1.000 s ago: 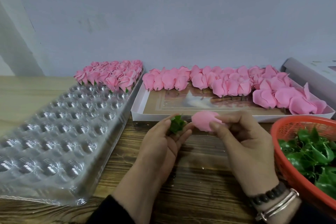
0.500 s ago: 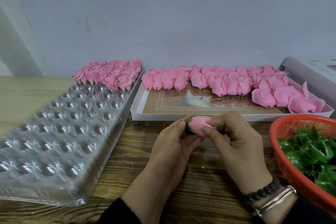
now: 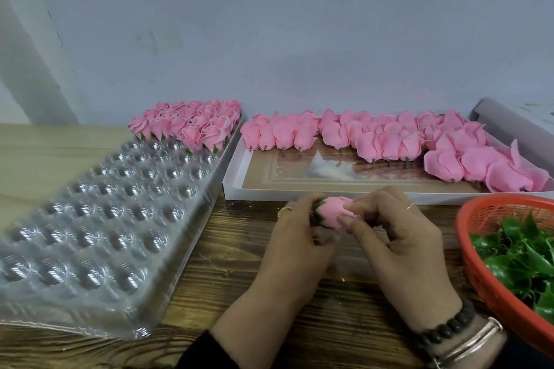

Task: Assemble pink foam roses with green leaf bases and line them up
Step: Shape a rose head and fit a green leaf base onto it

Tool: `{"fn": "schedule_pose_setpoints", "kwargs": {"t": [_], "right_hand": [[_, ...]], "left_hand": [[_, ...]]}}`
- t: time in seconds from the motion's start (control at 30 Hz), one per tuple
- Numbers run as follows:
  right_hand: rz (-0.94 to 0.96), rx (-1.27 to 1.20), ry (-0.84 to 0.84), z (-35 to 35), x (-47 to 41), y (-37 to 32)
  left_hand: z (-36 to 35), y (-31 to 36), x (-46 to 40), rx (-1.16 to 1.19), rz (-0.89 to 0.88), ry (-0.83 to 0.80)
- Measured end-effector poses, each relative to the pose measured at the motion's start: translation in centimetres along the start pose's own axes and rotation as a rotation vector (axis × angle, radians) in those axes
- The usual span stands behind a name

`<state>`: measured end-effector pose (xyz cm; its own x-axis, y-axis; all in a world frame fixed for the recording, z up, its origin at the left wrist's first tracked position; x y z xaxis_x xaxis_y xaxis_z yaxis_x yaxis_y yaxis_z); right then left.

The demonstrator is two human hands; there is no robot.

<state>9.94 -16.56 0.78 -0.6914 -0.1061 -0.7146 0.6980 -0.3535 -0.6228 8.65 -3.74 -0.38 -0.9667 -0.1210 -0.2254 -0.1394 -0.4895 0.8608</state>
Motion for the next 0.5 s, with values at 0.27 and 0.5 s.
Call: {"fn": "schedule_pose_setpoints", "kwargs": {"t": [0.27, 0.5], "right_hand": [[0.078, -0.068, -0.225, -0.9, 0.4, -1.2], [0.116, -0.056, -0.308, -0.9, 0.2, -1.7]], "left_hand": [[0.0, 0.2, 0.2, -0.102, -0.027, -0.024], [0.0, 0.9, 0.5, -0.036, -0.062, -0.062]]}}
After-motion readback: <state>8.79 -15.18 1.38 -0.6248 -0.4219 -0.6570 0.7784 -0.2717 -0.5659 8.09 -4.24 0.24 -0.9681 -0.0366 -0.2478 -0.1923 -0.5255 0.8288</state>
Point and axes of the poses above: each hand's wrist, its own x-axis away from the middle knuckle, its own z-axis out of the back of the hand, y = z × x, the point moved 3 cm from there along -x, towards the middle knuckle, and after that the axes turned 1 degree about y, right-handed, at the moved point
